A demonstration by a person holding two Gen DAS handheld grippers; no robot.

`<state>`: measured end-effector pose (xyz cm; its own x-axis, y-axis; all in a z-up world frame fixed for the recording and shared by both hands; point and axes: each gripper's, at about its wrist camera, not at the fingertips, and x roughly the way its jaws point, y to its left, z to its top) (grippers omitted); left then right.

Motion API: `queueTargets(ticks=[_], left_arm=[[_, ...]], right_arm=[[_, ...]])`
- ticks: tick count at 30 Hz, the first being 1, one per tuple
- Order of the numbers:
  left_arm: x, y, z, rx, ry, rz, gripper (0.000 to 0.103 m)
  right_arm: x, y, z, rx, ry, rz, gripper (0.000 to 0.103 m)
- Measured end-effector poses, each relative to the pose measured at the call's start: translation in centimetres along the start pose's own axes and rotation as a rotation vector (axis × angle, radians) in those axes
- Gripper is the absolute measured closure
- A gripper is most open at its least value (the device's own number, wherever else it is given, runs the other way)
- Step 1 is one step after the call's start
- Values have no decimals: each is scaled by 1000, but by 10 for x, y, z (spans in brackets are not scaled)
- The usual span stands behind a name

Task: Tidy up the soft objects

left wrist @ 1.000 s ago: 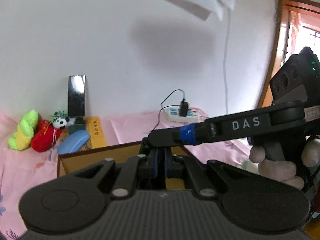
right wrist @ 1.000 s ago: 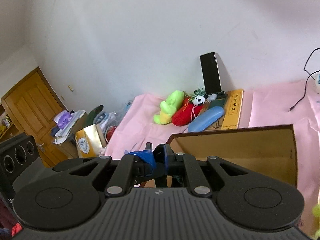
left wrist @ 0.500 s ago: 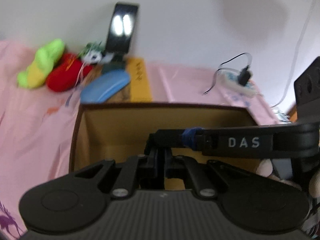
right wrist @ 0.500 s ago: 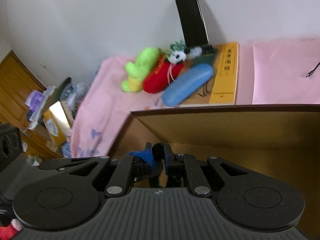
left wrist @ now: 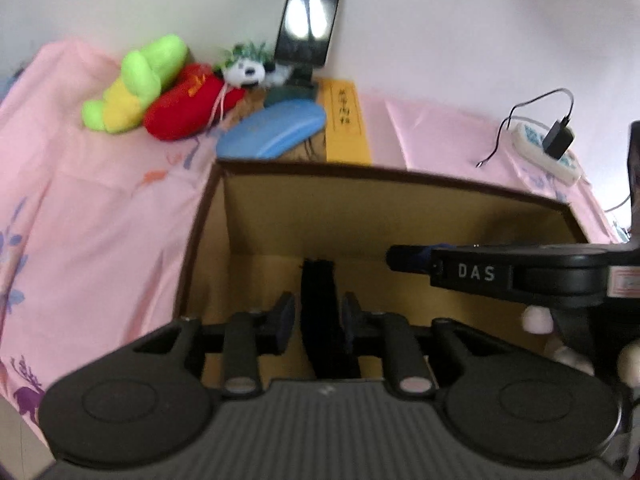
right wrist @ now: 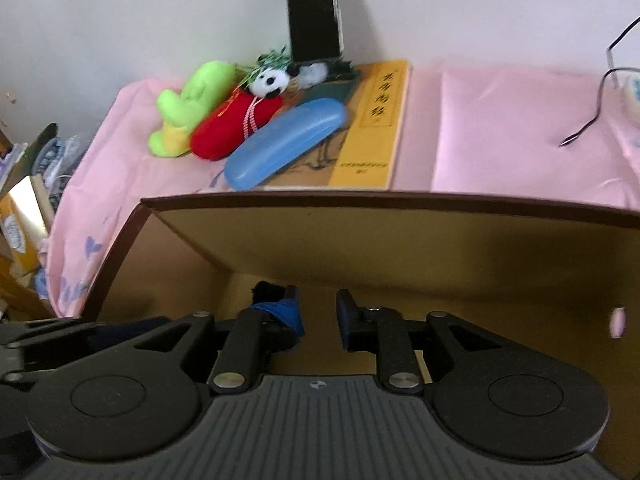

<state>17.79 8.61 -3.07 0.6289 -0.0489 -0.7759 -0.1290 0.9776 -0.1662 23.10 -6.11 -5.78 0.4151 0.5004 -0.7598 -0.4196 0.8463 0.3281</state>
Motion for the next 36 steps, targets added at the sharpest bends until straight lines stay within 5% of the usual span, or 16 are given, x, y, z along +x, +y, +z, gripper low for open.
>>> queueTargets(ticks=[5,17,26,36], left_arm=[[-47,-12,-6,28,-110,6,53],[-128,-28,-55,69,-206,1,46],[-153,-31,-101,87,-159,-61,44],[-154,-63,-139,183,-71,-211,43]], right_arm=[[-23,1,-4,-5,-27,-98,100],[-96,15,-41,10,-88,-76,99],[-143,25,-87,-27,-99,-38,99],[-164,1,-128,106,-27,-8,99]])
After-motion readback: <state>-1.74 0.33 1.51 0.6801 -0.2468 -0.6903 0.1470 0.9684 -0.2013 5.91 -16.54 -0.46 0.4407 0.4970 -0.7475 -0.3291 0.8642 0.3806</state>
